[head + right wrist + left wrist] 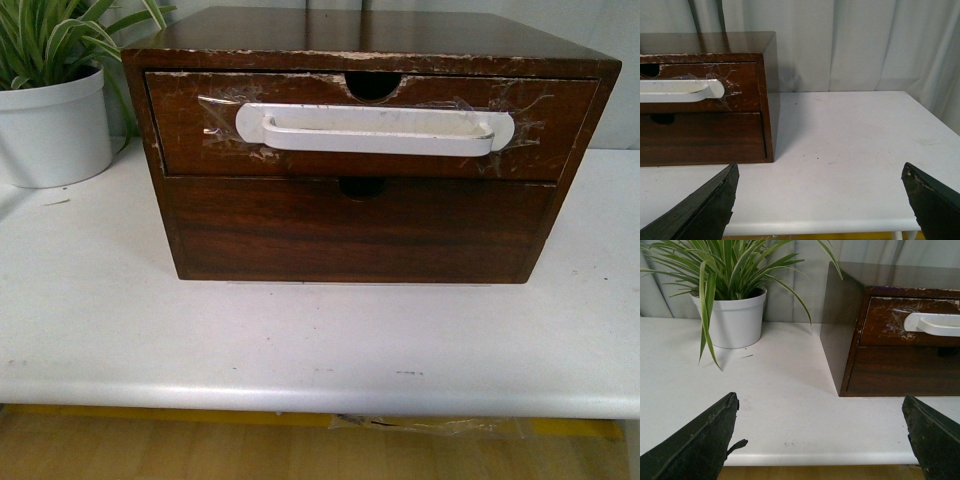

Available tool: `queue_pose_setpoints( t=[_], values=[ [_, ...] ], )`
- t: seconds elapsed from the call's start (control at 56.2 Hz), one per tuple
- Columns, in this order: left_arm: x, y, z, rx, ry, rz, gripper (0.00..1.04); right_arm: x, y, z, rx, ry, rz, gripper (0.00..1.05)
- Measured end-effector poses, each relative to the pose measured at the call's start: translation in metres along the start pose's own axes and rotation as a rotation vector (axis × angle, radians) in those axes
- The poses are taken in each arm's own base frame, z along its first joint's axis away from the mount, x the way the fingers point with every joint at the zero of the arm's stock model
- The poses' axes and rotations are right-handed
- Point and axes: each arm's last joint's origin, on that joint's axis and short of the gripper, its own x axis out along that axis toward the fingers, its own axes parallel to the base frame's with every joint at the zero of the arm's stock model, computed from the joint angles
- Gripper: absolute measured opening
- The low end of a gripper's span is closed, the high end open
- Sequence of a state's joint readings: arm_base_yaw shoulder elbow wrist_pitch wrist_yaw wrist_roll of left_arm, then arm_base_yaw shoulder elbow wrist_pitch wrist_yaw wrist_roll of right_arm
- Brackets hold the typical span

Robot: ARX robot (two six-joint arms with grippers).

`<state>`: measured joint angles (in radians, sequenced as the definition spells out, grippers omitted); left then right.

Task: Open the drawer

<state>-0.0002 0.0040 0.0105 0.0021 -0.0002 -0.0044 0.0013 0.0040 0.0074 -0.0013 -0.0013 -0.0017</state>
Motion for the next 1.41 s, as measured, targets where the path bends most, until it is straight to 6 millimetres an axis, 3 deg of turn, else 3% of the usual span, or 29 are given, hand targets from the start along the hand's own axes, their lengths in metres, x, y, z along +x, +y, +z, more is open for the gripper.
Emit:
queue_pose_setpoints(
  t=[1.405],
  values=[
    [0.0000, 0.0000, 0.0000, 0.000, 0.000, 0.000, 0.99, 0.0000, 0.0000, 0.0000, 0.000, 0.000, 0.000, 0.96]
  ],
)
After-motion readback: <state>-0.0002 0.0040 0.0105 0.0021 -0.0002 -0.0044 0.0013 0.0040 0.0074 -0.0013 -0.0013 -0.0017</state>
